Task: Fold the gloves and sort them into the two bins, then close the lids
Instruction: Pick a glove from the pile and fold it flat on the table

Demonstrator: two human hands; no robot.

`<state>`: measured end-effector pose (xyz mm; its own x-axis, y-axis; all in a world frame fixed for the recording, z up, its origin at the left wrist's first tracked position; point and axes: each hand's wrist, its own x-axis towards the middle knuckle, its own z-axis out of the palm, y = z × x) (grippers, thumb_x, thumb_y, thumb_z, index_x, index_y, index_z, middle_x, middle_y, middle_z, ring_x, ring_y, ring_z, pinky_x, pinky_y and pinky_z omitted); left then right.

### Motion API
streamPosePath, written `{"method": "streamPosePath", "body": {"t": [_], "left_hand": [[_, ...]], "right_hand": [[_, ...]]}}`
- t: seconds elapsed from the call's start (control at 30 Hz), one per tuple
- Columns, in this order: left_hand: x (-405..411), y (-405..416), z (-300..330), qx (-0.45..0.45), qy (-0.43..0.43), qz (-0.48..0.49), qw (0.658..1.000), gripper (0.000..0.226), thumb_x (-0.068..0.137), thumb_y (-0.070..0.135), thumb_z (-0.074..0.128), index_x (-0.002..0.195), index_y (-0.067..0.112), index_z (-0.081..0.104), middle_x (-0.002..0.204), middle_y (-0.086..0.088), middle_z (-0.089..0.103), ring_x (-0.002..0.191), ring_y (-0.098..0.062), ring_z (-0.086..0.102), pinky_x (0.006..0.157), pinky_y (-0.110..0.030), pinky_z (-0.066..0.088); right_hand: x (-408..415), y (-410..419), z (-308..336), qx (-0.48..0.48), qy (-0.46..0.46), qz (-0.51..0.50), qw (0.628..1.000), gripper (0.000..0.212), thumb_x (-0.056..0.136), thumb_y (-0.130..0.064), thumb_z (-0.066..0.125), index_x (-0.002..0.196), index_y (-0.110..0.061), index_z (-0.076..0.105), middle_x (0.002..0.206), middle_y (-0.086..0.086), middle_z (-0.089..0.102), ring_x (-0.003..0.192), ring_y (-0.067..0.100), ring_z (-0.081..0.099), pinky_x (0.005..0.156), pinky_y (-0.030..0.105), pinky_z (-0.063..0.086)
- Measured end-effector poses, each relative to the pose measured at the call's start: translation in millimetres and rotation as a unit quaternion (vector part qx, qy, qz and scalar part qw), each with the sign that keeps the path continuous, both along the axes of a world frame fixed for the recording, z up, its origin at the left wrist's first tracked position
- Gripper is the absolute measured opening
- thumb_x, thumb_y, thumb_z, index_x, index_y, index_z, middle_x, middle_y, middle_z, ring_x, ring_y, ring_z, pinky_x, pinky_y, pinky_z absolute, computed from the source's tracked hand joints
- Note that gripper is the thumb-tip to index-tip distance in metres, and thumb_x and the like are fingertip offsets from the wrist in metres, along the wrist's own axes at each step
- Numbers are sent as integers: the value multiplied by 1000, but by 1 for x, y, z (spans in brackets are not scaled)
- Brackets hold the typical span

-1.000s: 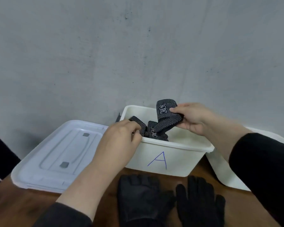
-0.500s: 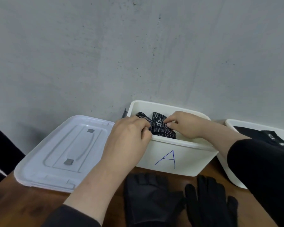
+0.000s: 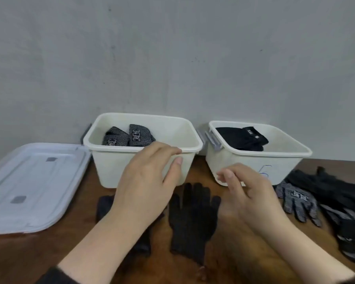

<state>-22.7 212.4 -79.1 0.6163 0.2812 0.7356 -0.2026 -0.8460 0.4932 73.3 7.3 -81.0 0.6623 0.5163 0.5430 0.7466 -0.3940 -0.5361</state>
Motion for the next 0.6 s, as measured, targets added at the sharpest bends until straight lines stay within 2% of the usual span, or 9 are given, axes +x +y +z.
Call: {"method": "streamPosePath", "body": {"t": [0.1,0.2,0.33,0.4,0.53,0.6], "left_hand": [[2,-69,-1,-27,96,-83,992,36,100,44,40,117,28,67,110,20,61,104,1,54,90,-22,44],[17,-142,-20,-39,206,-126,970,30,103,44,41,128,40,56,121,25,54,110,6,49,96,-18,43],[48,-209,-64,-103,280,-144,944,31,102,26,43,129,34,57,126,18,55,116,-4,53,100,-28,45],[63,-222,-80,-100,300,-127,940,34,101,21,43,130,32,57,129,13,56,117,-10,55,101,-32,45],[85,-231,-91,-76,291,-122,946,32,99,16,47,124,27,62,122,9,62,113,-13,58,97,-34,46],[90,-232,-93,-67,284,-123,949,30,98,15,48,122,26,64,119,8,64,111,-13,59,97,-34,46]], "right_hand": [[-2,-83,-53,-108,7,-81,991,13,100,-31,54,98,-38,65,95,-23,63,93,-1,62,77,22,51],[6,-145,-84,-148,20,-143,978,20,98,-16,63,105,-34,68,100,-25,62,96,-2,61,82,23,51],[12,-179,-91,-96,37,-195,976,19,98,-16,62,108,-28,72,103,-22,66,99,-4,61,90,18,49],[14,-185,-92,-52,68,-204,975,19,99,-18,59,107,-28,73,101,-22,69,100,-4,61,90,11,46],[19,-187,-97,-7,100,-198,975,18,99,-19,58,106,-27,73,99,-16,72,99,-1,65,89,18,49],[22,-188,-100,-9,88,-194,977,16,99,-18,59,107,-24,73,102,-15,71,96,-1,62,88,15,46]]}}
